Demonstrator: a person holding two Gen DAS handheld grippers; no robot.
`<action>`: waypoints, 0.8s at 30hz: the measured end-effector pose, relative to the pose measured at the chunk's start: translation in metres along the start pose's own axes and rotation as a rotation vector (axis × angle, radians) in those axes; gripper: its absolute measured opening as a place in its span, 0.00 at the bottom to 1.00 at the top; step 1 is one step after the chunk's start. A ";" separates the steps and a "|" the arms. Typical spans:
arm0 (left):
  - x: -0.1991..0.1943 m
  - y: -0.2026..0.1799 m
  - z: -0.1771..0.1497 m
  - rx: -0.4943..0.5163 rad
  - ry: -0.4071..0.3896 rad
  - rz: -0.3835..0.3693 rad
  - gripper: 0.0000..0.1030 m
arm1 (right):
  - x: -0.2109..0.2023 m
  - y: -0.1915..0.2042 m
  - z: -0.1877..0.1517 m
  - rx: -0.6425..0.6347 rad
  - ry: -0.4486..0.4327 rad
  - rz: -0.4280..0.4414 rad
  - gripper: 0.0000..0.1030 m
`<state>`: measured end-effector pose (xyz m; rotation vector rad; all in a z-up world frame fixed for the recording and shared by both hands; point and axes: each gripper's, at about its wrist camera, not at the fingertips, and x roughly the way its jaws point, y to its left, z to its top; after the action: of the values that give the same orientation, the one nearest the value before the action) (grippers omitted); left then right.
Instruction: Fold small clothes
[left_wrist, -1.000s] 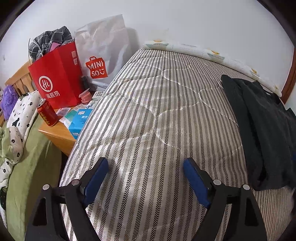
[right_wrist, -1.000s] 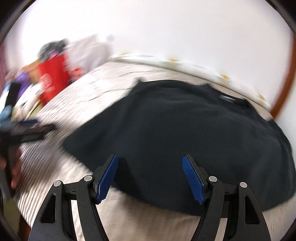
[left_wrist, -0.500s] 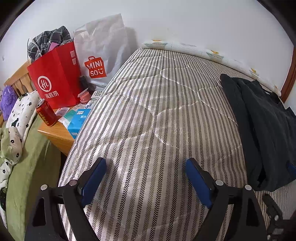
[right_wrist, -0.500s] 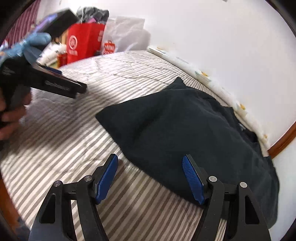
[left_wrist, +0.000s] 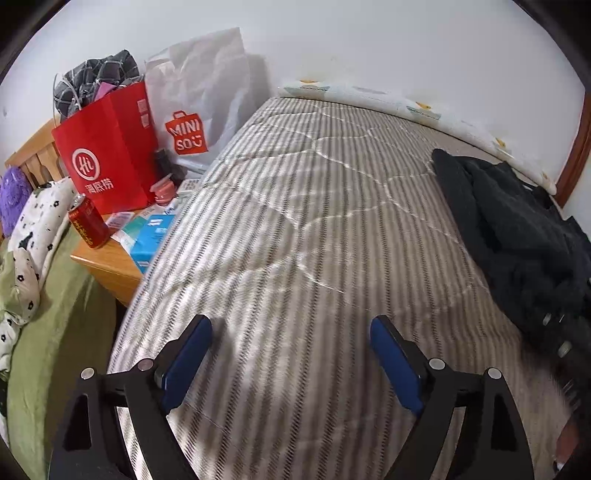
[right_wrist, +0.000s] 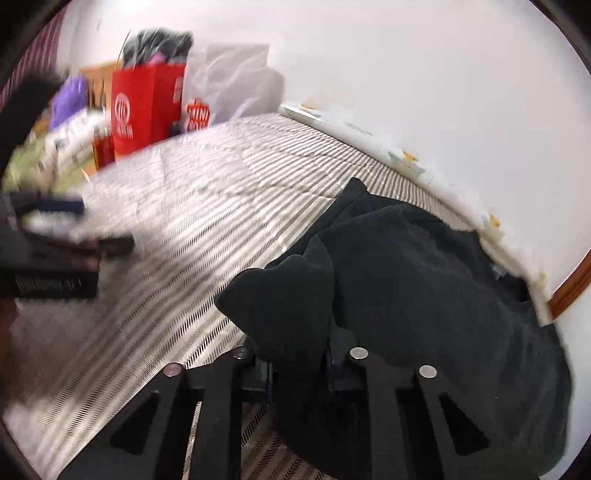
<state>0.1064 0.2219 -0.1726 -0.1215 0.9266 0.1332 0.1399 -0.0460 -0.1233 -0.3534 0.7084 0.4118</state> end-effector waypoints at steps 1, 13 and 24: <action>-0.002 -0.003 0.000 0.000 0.001 -0.009 0.83 | -0.006 -0.010 0.002 0.026 -0.016 0.019 0.15; -0.033 -0.104 0.011 0.089 -0.051 -0.232 0.83 | -0.104 -0.206 -0.019 0.421 -0.241 -0.051 0.14; -0.051 -0.223 -0.001 0.273 -0.073 -0.462 0.83 | -0.146 -0.385 -0.177 0.819 -0.245 -0.272 0.14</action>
<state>0.1122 -0.0016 -0.1215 -0.0748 0.8141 -0.4134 0.1256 -0.4926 -0.0818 0.3702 0.5255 -0.1113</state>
